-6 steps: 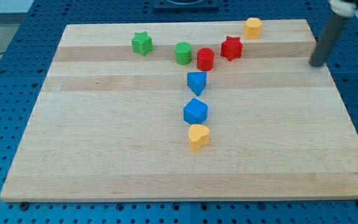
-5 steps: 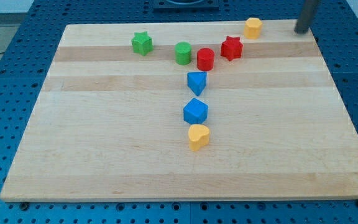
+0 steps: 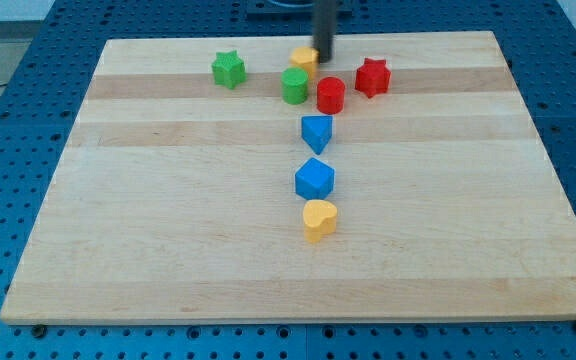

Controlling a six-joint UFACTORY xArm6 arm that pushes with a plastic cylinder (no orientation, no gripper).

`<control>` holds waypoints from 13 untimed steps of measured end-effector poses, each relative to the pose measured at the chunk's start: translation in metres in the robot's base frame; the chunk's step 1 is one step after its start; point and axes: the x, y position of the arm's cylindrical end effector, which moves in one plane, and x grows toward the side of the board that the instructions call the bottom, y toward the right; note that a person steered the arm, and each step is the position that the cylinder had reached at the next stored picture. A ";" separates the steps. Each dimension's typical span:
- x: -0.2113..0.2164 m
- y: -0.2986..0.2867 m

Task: Push the yellow hexagon to the top left of the board

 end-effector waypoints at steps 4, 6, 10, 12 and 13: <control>0.074 -0.087; 0.059 -0.124; 0.046 -0.178; 0.074 -0.182; 0.075 -0.202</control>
